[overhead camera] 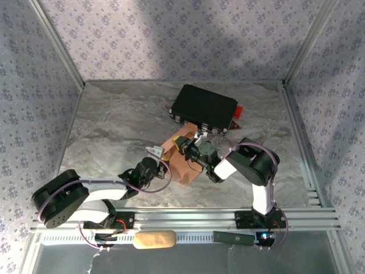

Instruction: Fold the paper box

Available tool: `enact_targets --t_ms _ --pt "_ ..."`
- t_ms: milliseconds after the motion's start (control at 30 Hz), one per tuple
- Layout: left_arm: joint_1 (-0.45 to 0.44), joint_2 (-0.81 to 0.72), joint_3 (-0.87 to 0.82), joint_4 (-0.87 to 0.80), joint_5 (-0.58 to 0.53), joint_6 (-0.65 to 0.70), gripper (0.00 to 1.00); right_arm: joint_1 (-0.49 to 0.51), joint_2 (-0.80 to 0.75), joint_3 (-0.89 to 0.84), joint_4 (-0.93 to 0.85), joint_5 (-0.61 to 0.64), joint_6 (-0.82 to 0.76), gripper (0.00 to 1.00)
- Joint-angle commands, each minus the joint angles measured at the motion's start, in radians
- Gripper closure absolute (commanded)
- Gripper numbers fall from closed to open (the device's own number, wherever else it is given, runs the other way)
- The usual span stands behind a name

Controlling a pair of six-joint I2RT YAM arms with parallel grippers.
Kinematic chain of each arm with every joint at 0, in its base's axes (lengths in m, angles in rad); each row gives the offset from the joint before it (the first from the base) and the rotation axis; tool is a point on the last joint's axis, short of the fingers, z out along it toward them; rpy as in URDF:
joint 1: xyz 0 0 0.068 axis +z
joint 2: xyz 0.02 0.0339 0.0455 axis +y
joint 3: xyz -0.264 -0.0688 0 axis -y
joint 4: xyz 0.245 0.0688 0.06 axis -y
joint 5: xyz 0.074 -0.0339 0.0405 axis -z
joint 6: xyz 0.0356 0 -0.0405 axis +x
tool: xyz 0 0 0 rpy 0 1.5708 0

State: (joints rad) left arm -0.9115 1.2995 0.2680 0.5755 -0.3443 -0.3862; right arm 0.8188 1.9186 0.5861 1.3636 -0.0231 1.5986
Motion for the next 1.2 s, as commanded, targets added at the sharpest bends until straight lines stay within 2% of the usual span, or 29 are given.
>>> enact_targets --t_ms 0,133,767,967,1100,1167 --pt "-0.006 0.026 0.047 0.072 -0.045 -0.012 0.65 0.018 0.020 0.014 0.014 -0.008 0.023 1.00" --pt "-0.009 0.051 0.054 0.083 -0.059 -0.018 0.66 0.018 0.023 0.013 0.015 -0.005 0.033 1.00" --pt "-0.023 0.148 0.121 0.076 -0.170 -0.071 0.83 0.056 0.047 0.021 0.017 0.043 0.058 1.00" --pt "-0.035 0.168 0.147 0.046 -0.216 -0.088 0.91 0.062 0.060 0.020 0.024 0.053 0.071 1.00" --pt "-0.059 0.157 0.172 -0.010 -0.280 -0.098 1.00 0.063 0.057 0.014 0.023 0.061 0.084 1.00" --pt "-0.066 0.153 0.175 -0.017 -0.297 -0.100 1.00 0.064 0.050 0.008 0.027 0.068 0.094 1.00"
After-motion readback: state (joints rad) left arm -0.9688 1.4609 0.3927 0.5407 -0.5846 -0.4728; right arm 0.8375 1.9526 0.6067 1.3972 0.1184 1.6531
